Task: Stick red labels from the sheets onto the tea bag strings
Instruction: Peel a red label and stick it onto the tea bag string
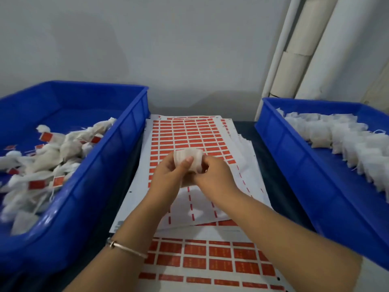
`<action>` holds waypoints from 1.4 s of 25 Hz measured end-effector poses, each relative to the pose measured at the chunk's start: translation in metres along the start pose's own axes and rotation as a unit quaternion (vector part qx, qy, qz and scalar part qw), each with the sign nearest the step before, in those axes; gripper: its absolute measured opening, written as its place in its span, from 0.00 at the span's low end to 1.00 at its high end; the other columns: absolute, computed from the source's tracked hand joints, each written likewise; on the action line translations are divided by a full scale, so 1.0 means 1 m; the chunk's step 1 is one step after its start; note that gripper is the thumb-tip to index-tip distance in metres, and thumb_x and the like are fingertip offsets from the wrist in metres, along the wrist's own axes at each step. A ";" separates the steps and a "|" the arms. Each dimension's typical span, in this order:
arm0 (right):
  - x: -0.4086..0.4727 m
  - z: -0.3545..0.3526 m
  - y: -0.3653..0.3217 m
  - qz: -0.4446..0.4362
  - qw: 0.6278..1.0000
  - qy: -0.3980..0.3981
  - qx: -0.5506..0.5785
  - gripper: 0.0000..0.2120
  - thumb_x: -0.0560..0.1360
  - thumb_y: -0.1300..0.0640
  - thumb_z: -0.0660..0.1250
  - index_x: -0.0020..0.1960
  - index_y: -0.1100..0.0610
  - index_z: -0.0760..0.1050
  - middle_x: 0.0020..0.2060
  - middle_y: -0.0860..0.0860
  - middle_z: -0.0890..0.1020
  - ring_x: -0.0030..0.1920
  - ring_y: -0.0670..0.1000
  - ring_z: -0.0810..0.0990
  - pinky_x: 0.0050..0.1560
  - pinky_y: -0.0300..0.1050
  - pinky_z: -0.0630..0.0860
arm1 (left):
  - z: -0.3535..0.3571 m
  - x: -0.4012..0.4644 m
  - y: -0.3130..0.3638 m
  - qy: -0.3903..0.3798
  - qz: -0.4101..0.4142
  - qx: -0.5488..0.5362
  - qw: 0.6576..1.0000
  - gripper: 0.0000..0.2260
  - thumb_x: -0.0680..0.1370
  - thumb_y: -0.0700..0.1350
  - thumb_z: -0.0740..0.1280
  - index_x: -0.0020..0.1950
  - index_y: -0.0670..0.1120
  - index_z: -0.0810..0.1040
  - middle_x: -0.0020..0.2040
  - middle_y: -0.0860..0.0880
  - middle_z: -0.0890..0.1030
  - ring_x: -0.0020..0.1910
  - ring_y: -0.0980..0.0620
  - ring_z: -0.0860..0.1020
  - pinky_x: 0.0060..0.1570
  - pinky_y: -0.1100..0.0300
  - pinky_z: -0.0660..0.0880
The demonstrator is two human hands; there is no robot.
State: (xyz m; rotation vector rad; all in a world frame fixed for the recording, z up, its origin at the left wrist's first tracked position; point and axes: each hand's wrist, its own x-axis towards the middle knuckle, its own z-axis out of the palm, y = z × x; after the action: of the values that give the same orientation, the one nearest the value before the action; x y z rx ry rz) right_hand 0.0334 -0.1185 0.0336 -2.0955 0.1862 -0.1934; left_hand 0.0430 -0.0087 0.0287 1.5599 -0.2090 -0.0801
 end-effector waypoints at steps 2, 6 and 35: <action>-0.006 0.008 0.015 -0.010 1.000 -0.007 -0.011 0.10 0.73 0.55 0.70 0.51 0.46 0.72 0.39 0.38 0.74 0.43 0.44 0.77 0.37 0.29 0.66 | -0.001 0.000 -0.008 0.021 -0.034 0.023 0.999 0.11 0.76 0.53 0.65 0.54 0.51 0.79 0.47 0.53 0.83 0.46 0.55 0.81 0.32 0.71 0.75; -0.012 0.004 0.030 -0.017 0.998 0.003 0.059 0.04 0.75 0.49 0.67 0.44 0.41 0.73 0.38 0.36 0.76 0.40 0.40 0.77 0.32 0.26 0.71 | -0.006 0.003 -0.018 0.036 -0.074 0.061 0.995 0.06 0.78 0.51 0.64 0.51 0.53 0.79 0.46 0.55 0.81 0.46 0.54 0.79 0.34 0.67 0.74; -0.028 -0.019 0.029 -0.064 0.970 0.013 0.234 0.09 0.66 0.40 0.62 0.39 0.40 0.79 0.39 0.37 0.81 0.44 0.38 0.80 0.44 0.28 0.76 | 0.001 -0.011 -0.003 -0.061 0.049 0.148 0.986 0.05 0.68 0.58 0.67 0.40 0.60 0.79 0.40 0.66 0.80 0.44 0.66 0.76 0.35 0.74 0.71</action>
State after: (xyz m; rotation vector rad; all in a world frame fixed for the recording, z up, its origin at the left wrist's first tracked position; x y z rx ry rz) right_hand 0.0008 -0.1437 0.0163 -1.6358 0.0166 -0.3102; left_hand 0.0318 -0.0080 0.0247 1.8404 -0.4080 -0.0700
